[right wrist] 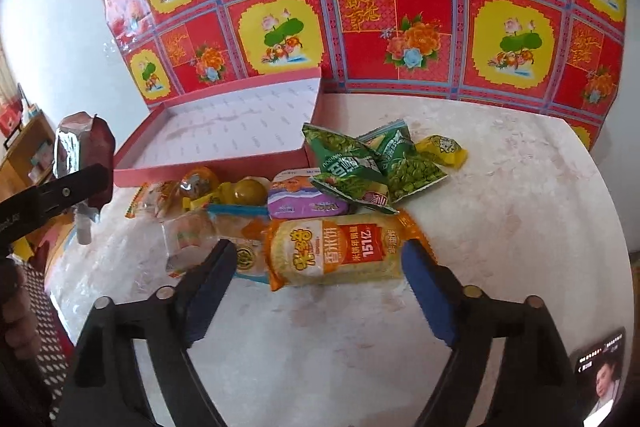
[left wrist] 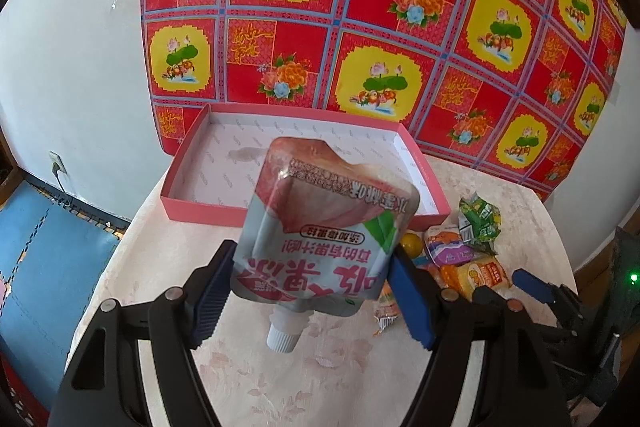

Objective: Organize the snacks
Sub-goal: 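Lift the white pouch with the left gripper while the right gripper lifts the yellow bag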

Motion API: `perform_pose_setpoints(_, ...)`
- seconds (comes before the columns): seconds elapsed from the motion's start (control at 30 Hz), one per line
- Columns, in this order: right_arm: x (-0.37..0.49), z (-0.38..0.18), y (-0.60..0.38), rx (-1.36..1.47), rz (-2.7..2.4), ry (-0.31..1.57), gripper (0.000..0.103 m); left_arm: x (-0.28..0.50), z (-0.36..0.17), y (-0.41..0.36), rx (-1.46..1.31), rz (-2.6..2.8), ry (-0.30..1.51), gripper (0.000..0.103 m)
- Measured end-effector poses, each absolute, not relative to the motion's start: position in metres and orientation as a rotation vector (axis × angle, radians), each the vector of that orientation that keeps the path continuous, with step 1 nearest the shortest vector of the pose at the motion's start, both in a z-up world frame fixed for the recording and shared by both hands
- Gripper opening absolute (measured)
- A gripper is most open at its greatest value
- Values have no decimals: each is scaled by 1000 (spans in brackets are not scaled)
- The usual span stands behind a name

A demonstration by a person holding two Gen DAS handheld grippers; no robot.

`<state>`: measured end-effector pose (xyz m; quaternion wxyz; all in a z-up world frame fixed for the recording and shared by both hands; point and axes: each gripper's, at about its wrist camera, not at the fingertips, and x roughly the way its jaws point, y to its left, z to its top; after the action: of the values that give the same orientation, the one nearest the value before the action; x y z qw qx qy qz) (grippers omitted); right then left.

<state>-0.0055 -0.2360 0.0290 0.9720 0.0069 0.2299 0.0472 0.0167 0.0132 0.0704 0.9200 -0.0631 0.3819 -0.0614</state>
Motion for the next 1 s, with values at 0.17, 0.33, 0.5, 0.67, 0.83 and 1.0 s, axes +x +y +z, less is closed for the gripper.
perform_pose_setpoints(0.17,9,22,-237,-2,71,494,90,15,70,16,-134,-121,785,77)
perform_pose_setpoints(0.33,17,20,-228,-88,46,505,92,16,69,17,-140,-118,787,77)
perform_pose_setpoints(0.5,15,24,-240,-62,34,499,92,15,70,17,-136,-119,782,77)
perform_pose_setpoints(0.67,21,21,-245,-105,39,525,95,16,69,18,-137,-125,790,77)
perform_pose_setpoints(0.83,33,16,-240,-220,40,553,98,17,69,17,-135,-134,795,77)
perform_pose_setpoints(1.0,43,18,-251,-189,83,582,100,17,68,16,-133,-132,798,77)
